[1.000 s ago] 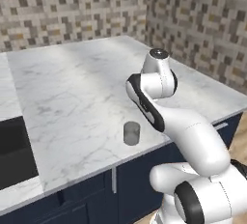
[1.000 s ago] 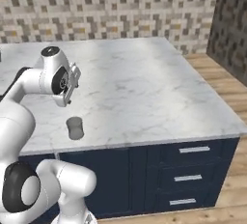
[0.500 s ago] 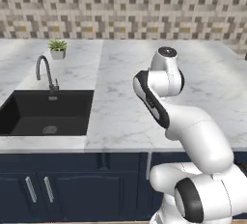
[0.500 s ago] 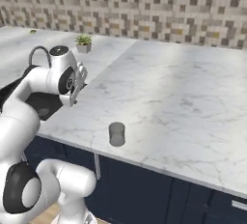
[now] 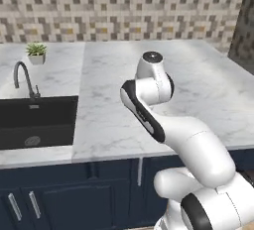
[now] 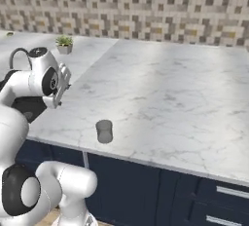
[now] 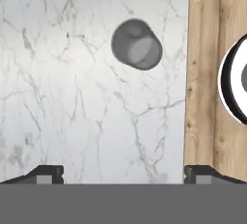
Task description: Move the glass cup from next to the sink to the open cabinet. Then, move the bowl with the lemon to the fridge to clear the area for faucet cleaning.
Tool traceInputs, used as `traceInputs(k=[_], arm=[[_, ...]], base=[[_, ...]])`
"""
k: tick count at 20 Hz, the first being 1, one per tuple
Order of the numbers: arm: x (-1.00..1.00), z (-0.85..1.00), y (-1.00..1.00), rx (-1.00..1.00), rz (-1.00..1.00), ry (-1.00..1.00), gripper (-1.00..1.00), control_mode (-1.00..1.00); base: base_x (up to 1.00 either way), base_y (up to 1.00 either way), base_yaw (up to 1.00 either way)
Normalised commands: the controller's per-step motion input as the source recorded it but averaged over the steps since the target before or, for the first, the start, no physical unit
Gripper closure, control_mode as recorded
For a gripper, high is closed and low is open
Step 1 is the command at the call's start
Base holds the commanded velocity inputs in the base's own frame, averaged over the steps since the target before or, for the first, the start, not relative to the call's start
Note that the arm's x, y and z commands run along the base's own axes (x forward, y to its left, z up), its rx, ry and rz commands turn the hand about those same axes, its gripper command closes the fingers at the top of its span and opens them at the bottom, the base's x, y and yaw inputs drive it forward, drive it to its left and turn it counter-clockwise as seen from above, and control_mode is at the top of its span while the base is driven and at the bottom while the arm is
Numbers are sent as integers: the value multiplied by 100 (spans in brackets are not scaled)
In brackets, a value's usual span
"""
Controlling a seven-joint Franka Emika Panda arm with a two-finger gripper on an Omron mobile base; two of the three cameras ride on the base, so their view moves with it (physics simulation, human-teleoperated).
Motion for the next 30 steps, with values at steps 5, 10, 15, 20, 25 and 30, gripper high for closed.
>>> traceInputs(k=[5,10,15,20,25,30], arm=[[0,0,0,0,0,0,-100,100],[8,0,0,0,-1,0,-100,-100],[35,0,5,0,-12,0,-100,-100],[12,-14,29,8,-47,0,-100,-100],[-45,-21,-1,23,-56,0,-100,-100],[-59,1,-30,27,-8,6,-100,-100]], base=[[-21,-50,-73],[8,0,-31],[0,0,0],[0,0,0],[0,0,0],[0,0,0]])
